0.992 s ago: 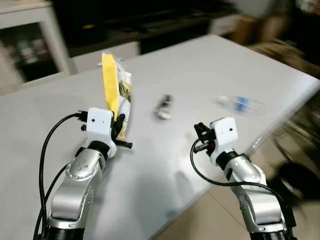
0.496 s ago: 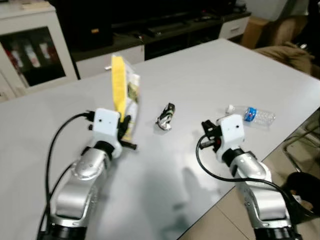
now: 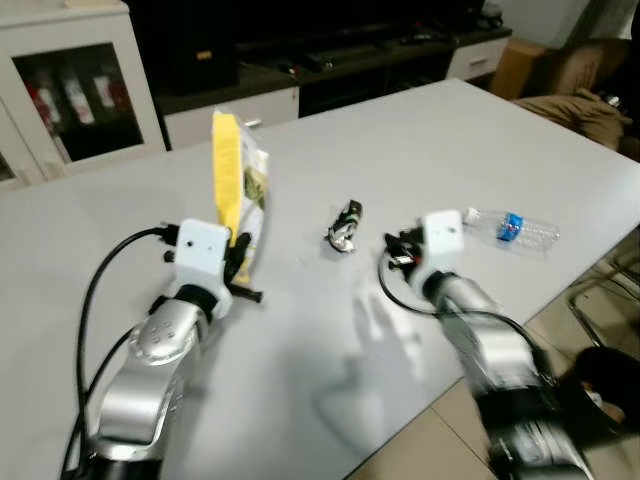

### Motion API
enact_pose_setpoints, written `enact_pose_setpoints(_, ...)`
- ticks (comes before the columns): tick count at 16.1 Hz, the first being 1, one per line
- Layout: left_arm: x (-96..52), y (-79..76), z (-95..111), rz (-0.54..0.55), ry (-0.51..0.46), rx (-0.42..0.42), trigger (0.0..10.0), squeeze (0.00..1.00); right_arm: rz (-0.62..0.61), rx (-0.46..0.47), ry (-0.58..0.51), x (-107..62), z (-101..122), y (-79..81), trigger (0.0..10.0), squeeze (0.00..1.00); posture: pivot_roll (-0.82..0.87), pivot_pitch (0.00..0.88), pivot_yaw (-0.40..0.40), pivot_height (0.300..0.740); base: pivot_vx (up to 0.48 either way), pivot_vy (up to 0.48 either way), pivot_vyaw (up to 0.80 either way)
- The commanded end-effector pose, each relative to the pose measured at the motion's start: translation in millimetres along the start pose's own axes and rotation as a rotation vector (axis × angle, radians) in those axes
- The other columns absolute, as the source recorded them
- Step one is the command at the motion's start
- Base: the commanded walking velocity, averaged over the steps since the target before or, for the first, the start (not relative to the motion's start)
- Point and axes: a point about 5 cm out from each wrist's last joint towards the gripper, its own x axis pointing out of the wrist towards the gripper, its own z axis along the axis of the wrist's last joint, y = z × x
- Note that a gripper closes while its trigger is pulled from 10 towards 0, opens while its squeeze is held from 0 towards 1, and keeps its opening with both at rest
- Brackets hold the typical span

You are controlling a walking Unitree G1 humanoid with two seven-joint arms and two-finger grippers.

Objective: Picking trash to rubbish bin

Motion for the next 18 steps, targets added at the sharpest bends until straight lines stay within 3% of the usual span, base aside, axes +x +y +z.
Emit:
enact_pose_setpoints(1, -2.7, 1.1, 6.8, 0.009, -0.020, 0.017, 10.0, 0.00, -0.011, 0.024, -0.022, 7.2, 5.9, -1.8, 10.0, 1.00, -0.09, 0.065, -0.078, 0.740, 0.000, 0.000, 0.00)
enact_pose_setpoints(3, -15.0, 7.8, 8.6, 0.042, -0.011, 0.036, 10.0, 0.00, -0.002, 0.012, -0.005, 30.7, 17.6, 12.1, 10.0, 1.00, -0.05, 0.112, -0.111, 0.740, 0.000, 0.000, 0.00)
enact_pose_setpoints(5, -21.9, 10.4, 10.5, 0.053, -0.010, 0.047, 10.0, 0.00, -0.016, -0.007, -0.018, 39.9, 29.7, 17.4, 10.0, 1.00, -0.03, 0.135, -0.127, 0.740, 0.000, 0.000, 0.00)
enact_pose_setpoints(11, -45.6, 20.3, 23.6, 0.081, -0.013, 0.081, 10.0, 0.00, -0.113, -0.062, -0.065, 51.2, 61.4, 13.1, 10.0, 1.00, 0.05, 0.216, -0.152, 0.740, 0.000, 0.000, 0.00)
enact_pose_setpoints(14, -54.2, 23.7, 24.0, 0.093, 0.007, 0.080, 10.0, 0.00, -0.139, -0.010, -0.049, 52.7, 62.6, 12.8, 10.0, 1.00, 0.03, 0.250, -0.148, 0.740, 0.000, 0.000, 0.00)
enact_pose_setpoints(15, -56.7, 24.2, 22.1, 0.094, 0.020, 0.080, 10.0, 0.00, -0.149, 0.047, -0.015, 53.3, 58.4, 13.7, 10.0, 1.00, 0.03, 0.260, -0.149, 0.740, 0.000, 0.000, 0.00)
enact_pose_setpoints(16, -57.9, 24.0, 22.2, 0.090, 0.029, 0.089, 10.0, 0.00, -0.143, 0.053, 0.006, 53.6, 56.3, 14.9, 10.0, 0.64, 0.03, 0.258, -0.148, 0.740, 0.000, 0.000, 0.00)
enact_pose_setpoints(17, -57.6, 24.3, 22.9, 0.090, 0.030, 0.086, 10.0, 0.00, -0.112, 0.043, 0.020, 54.0, 54.2, 18.1, 10.0, 0.00, 0.03, 0.263, -0.152, 0.740, 0.000, 0.000, 0.00)
enact_pose_setpoints(18, -57.9, 24.4, 23.2, 0.088, 0.030, 0.086, 10.0, 0.00, -0.091, 0.047, 0.038, 54.2, 51.1, 20.7, 10.0, 0.00, 0.03, 0.264, -0.154, 0.740, 0.000, 0.000, 0.00)
